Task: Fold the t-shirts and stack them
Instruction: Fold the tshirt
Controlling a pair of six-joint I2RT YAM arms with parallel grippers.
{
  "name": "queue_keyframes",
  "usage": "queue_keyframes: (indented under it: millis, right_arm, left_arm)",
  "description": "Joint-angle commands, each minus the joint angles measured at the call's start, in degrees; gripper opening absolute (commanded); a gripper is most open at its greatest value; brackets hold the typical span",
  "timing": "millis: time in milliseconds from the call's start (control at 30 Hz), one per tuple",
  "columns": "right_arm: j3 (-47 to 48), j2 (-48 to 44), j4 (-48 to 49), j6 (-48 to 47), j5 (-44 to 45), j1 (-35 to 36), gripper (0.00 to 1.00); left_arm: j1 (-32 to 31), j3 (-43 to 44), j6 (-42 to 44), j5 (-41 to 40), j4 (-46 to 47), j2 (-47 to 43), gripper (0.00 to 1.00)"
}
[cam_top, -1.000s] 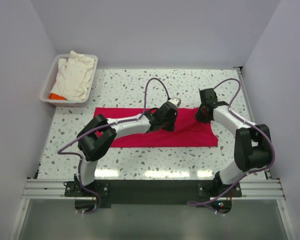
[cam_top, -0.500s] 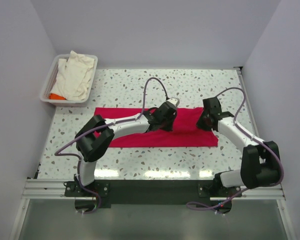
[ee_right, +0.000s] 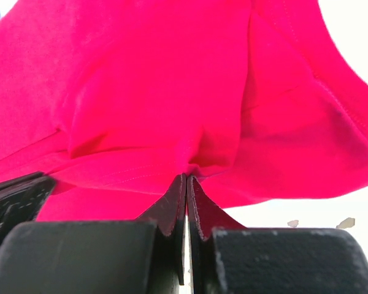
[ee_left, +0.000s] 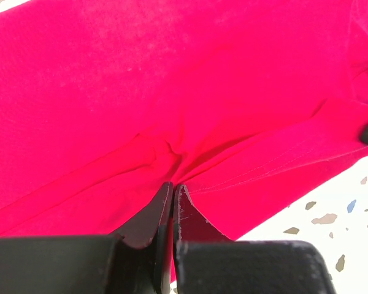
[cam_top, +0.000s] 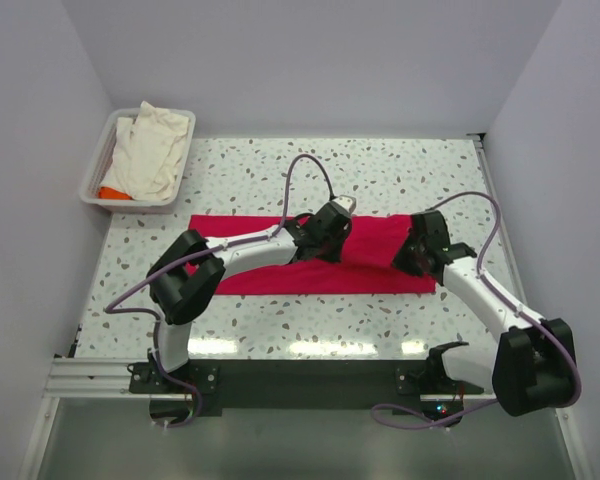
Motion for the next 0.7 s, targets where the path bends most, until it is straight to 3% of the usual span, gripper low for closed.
queue_keyframes:
  millis: [0, 267, 367, 400, 433, 533, 667]
  right_arm:
    - [-1.00, -1.80, -0.41, 1.60, -1.33, 0.45, 0.00]
    - [-5.57, -2.76, 2.58, 4.15, -3.44, 0.46, 0.00]
    - [-6.28, -4.08, 2.14, 4.59, -3.35, 0.54, 0.20]
    - [-6.28, -4.35, 1.79, 4.59, -3.35, 0.46, 0.31]
    - [-5.93, -4.87, 1.09, 4.59, -3.18, 0.37, 0.36]
    - [-4.70, -7.07, -0.67, 3.89, -2.56, 0.37, 0.46]
    - [-1.02, -8.74, -2.87, 2.14, -0.63, 0.80, 0.47]
  left_arm:
    - [0.35, 1.74, 1.19, -0.36, -1.17, -2.17, 0.00]
    - [0.35, 1.48, 0.92, 1.49, -1.08, -1.20, 0.02]
    - [0.35, 1.57, 1.10, 1.84, -1.26, -1.03, 0.18]
    - [0.44, 1.48, 1.19, 1.75, -1.52, -1.20, 0.29]
    - [0.79, 1.48, 1.19, 1.67, -1.61, -1.46, 0.35]
    - [2.10, 0.78, 1.01, 1.75, -1.87, -3.39, 0.45]
    - [3.34, -0.45, 1.01, 0.09, -2.83, -6.91, 0.48]
